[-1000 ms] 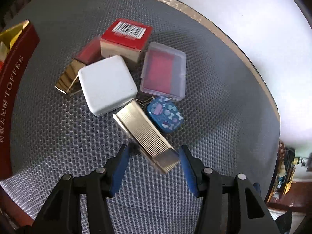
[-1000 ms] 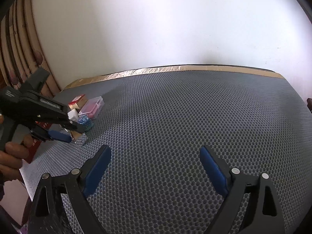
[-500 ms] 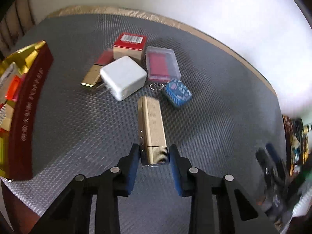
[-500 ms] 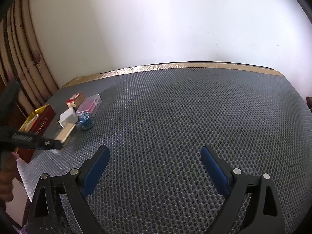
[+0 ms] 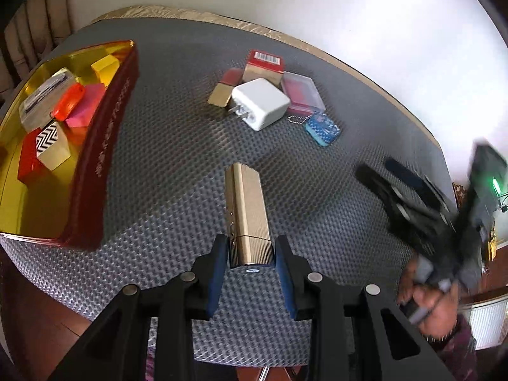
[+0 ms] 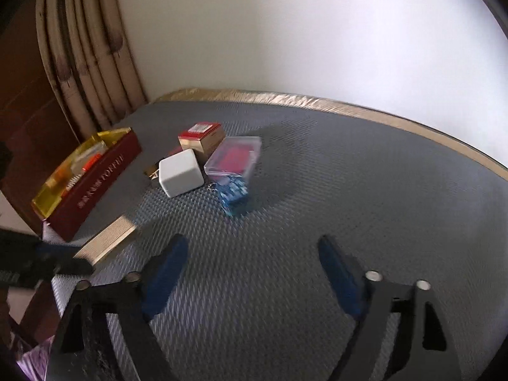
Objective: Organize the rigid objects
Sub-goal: 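Grasp the gold ribbed box with the left tool while the right tool returns to the cluster, then grasp the blue patterned keychain case with the right tool, then carry the gold ribbed box into the tin and open the left tool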
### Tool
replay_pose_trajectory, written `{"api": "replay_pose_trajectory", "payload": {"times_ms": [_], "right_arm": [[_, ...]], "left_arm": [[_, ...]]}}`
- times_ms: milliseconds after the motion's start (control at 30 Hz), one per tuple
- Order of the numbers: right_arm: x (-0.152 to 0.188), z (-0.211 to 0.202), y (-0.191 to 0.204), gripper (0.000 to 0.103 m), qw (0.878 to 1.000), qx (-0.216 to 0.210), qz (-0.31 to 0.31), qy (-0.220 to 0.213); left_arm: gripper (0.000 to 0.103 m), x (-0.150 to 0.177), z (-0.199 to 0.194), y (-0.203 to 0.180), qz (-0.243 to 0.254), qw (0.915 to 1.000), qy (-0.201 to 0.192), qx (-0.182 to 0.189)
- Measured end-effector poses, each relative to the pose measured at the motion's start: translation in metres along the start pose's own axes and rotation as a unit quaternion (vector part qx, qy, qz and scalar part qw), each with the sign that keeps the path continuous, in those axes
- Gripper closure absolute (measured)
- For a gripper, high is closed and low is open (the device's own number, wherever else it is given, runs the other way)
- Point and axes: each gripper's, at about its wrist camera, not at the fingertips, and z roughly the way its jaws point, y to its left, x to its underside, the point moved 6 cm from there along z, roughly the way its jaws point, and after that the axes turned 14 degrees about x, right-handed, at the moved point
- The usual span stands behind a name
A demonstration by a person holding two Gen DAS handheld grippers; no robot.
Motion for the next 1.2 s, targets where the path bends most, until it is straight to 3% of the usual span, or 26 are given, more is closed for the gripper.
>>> {"api": "replay_pose_trajectory", "payload": {"times_ms": [300,500,533,567,933,1200], "right_arm": [[-0.025,0.045,0.019,0.028,0.999,0.003,-0.032,0.032],[-0.027,0.063,0.031,0.06,0.997,0.005,-0.06,0.05],[-0.028,0.062,0.031,0.072,0.997,0.001,-0.057,0.049],[-0.028,0.062,0.03,0.074,0.997,0.0,-0.054,0.049],[0.002,0.022,0.02,0.074,0.999,-0.023,-0.005,0.039],[0.008,0.019,0.021,0.074,0.999,-0.018,-0.005,0.039]], "left_arm": [[0.072,0.005,0.001,0.015,0.002,0.9999,0.012,0.011],[0.072,-0.004,0.017,0.02,-0.006,0.9997,0.019,0.012],[0.072,-0.006,0.018,0.02,-0.006,0.9997,0.02,0.013],[0.072,-0.008,0.02,0.021,-0.005,0.9997,0.02,0.011],[0.071,-0.025,0.04,0.022,0.012,0.9992,0.038,-0.004],[0.073,-0.033,0.043,0.014,0.035,0.9992,0.019,-0.008]]}}
